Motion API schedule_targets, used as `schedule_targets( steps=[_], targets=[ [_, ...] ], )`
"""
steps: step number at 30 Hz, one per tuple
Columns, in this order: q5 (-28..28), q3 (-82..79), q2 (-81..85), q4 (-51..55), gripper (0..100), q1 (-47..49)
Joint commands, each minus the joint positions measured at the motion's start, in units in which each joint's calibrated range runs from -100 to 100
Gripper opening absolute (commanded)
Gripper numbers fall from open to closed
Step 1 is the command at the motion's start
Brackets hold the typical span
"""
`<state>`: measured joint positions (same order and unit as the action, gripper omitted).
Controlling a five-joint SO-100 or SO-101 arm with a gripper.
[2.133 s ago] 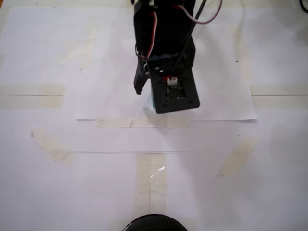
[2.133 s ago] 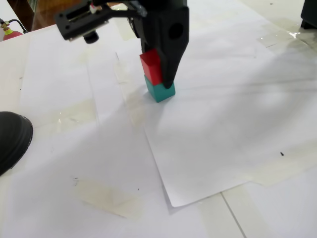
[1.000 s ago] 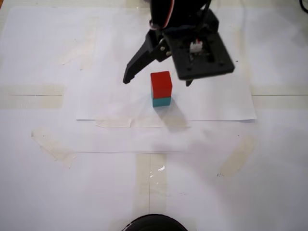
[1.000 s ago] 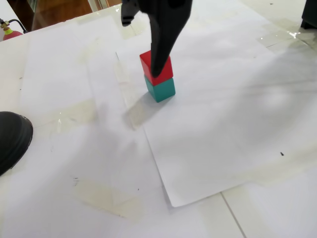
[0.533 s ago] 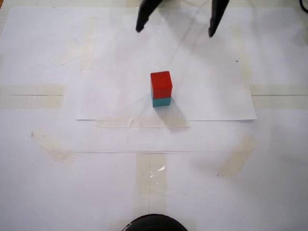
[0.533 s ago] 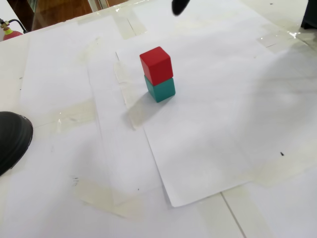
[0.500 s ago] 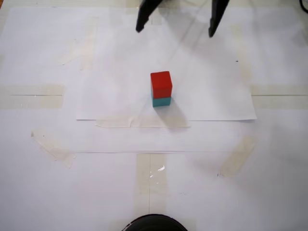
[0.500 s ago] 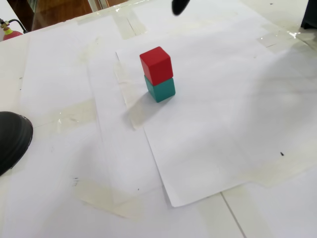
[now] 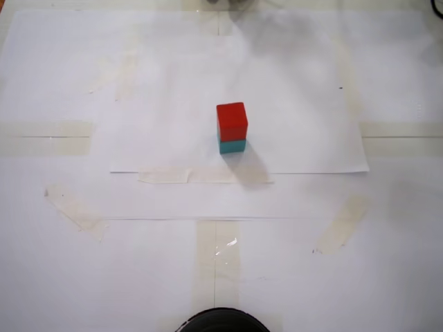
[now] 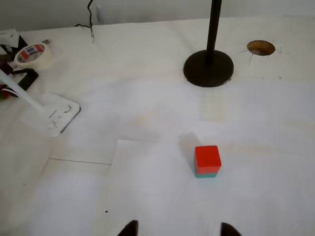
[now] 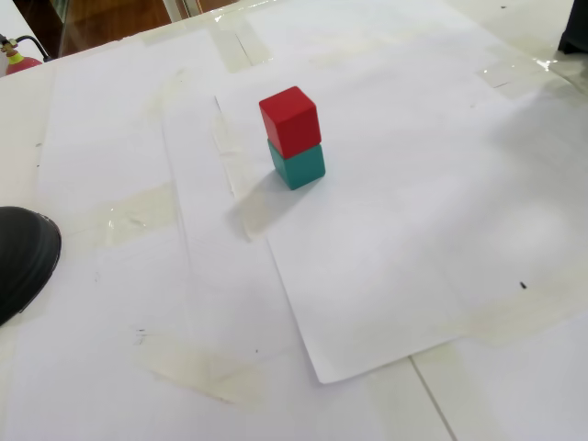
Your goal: Put the red cube on the top of the blue cube.
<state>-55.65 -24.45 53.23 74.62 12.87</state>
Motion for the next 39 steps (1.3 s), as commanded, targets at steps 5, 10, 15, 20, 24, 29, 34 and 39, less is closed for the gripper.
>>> schedule_targets(
  steps=[5,10,15,20,24,29,34,39],
  targets=[
    [0.54,-26.35,27.37,-4.30,0,-2.34],
    [2.15,-33.61,32.69,-3.16,0,-6.28],
    [2.83,-46.68,38.44,-7.81,0,-8.63],
    [3.96,-54.49,43.16,-9.68,0,-9.16],
    [5.62,-54.85,44.28,-7.81,0,-10.29],
    [6.11,-55.04,44.28,-7.40,0,-11.20],
    [6.35,-55.22,44.28,-6.42,0,-11.81],
    [6.01,-55.40,44.28,-6.75,0,-10.90]
  ],
)
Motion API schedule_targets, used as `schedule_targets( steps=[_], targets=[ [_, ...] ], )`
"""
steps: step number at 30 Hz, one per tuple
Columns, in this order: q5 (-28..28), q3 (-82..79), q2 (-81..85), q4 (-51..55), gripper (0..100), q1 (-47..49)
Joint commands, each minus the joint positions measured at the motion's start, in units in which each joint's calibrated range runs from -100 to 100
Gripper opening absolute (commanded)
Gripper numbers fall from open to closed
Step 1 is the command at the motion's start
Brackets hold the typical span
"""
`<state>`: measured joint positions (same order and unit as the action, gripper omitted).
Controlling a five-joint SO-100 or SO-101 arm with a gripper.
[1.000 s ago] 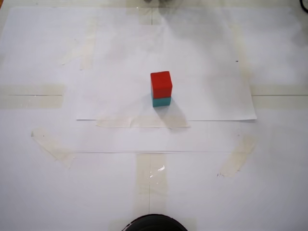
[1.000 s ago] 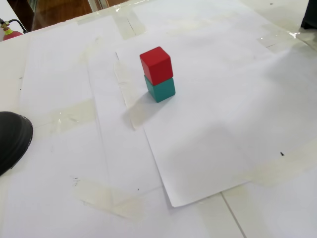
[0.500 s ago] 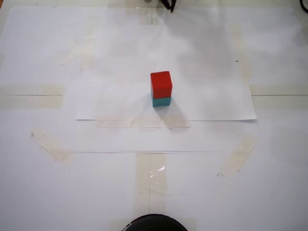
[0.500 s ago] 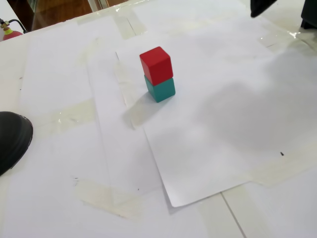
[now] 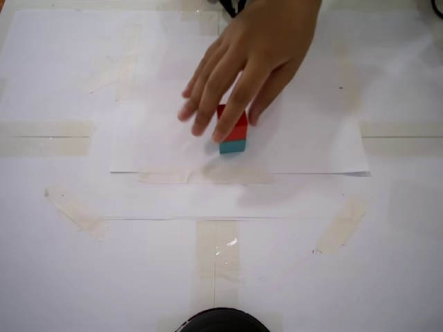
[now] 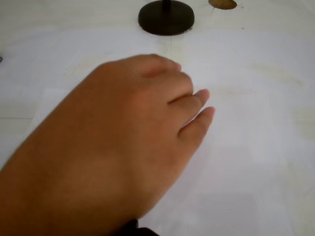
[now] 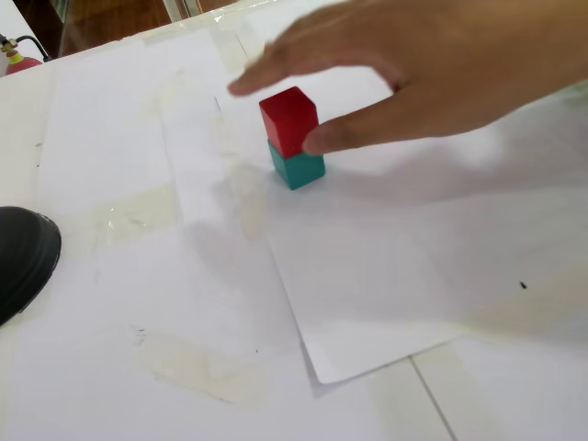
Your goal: Put the red cube on the top of the blue cube.
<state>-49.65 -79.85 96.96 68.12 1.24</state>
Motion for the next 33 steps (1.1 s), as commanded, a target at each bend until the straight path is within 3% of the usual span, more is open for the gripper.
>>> schedule_targets(
  steps=[1,33],
  targets=[
    [-0.15,-0.09,0.55,-0.32,0,0.95],
    [-2.15,-3.36,0.55,-0.81,0,4.96]
  ],
)
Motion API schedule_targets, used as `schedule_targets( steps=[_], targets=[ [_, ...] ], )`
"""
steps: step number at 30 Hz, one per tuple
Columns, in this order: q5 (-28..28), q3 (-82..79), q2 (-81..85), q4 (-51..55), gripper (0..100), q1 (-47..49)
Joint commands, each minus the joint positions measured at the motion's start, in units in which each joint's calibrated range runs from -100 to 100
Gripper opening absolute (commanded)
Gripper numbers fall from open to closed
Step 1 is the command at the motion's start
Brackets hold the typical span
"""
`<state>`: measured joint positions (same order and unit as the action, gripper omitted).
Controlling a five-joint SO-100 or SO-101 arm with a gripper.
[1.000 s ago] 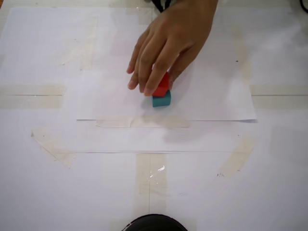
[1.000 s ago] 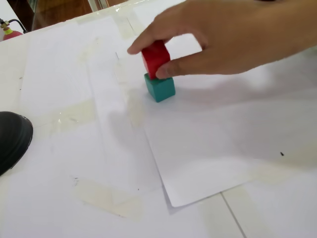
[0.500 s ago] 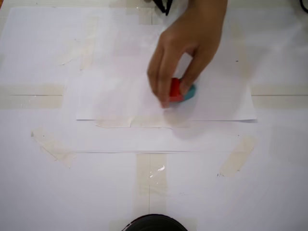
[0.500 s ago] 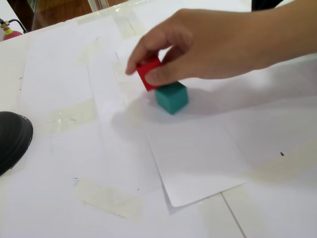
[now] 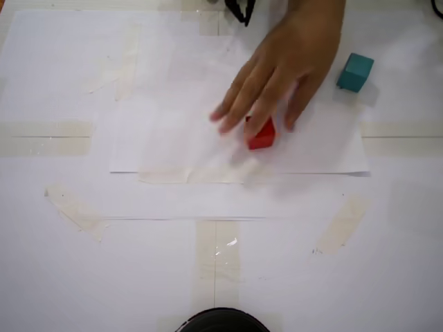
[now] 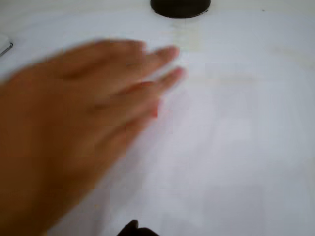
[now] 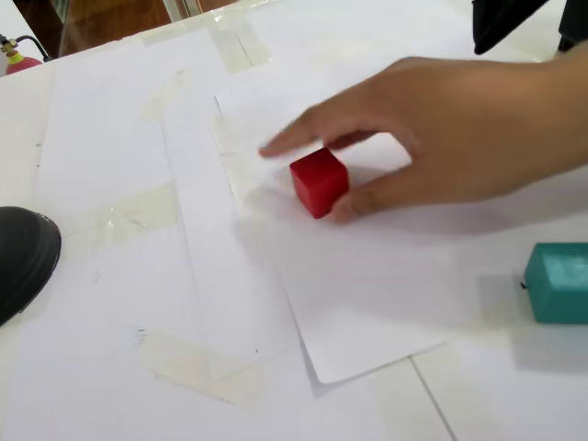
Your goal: Put the red cube on the top of the blue cube.
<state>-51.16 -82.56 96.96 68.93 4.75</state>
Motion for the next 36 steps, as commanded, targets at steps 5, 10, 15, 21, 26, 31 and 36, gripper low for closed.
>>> schedule_targets(
  steps=[5,10,15,21,26,31,36],
  targets=[
    [-0.78,-2.19,0.55,-3.50,0,1.46],
    [-0.73,-1.10,0.55,-2.44,0,1.15],
    [-0.68,-0.83,0.55,-1.95,0,1.38],
    [-0.63,0.08,0.55,-0.24,0,1.76],
    [-0.10,6.16,0.55,7.83,0,1.38],
    [0.24,10.34,0.55,11.58,0,-2.10],
    [0.24,23.59,-12.07,11.91,0,-3.62]
  ],
)
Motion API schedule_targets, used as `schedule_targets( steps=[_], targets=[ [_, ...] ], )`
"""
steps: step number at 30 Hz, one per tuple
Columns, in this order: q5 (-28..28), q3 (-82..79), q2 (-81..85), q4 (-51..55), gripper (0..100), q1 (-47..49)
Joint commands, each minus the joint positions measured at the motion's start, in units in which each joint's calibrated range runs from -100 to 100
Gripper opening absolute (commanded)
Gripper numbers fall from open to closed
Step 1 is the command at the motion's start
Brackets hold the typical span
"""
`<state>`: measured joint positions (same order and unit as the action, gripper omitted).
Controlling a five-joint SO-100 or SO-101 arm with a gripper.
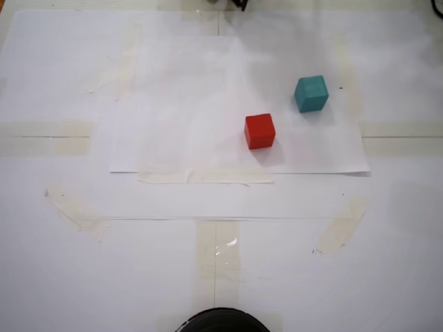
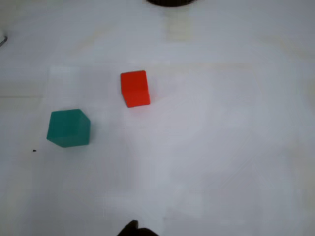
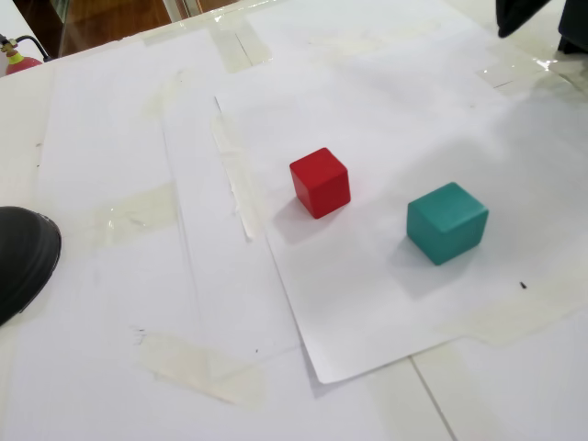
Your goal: Put the red cube on the top of the blue cube.
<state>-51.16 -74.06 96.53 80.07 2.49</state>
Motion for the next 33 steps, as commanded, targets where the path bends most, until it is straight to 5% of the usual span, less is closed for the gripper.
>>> schedule_targets(
  steps=[1,16,33],
  targets=[
    [0.24,18.00,-15.07,0.52,0,-1.12],
    [-0.29,61.67,-69.75,-6.65,0,4.10],
    [3.32,80.28,-101.51,-13.99,1,5.46]
  ],
)
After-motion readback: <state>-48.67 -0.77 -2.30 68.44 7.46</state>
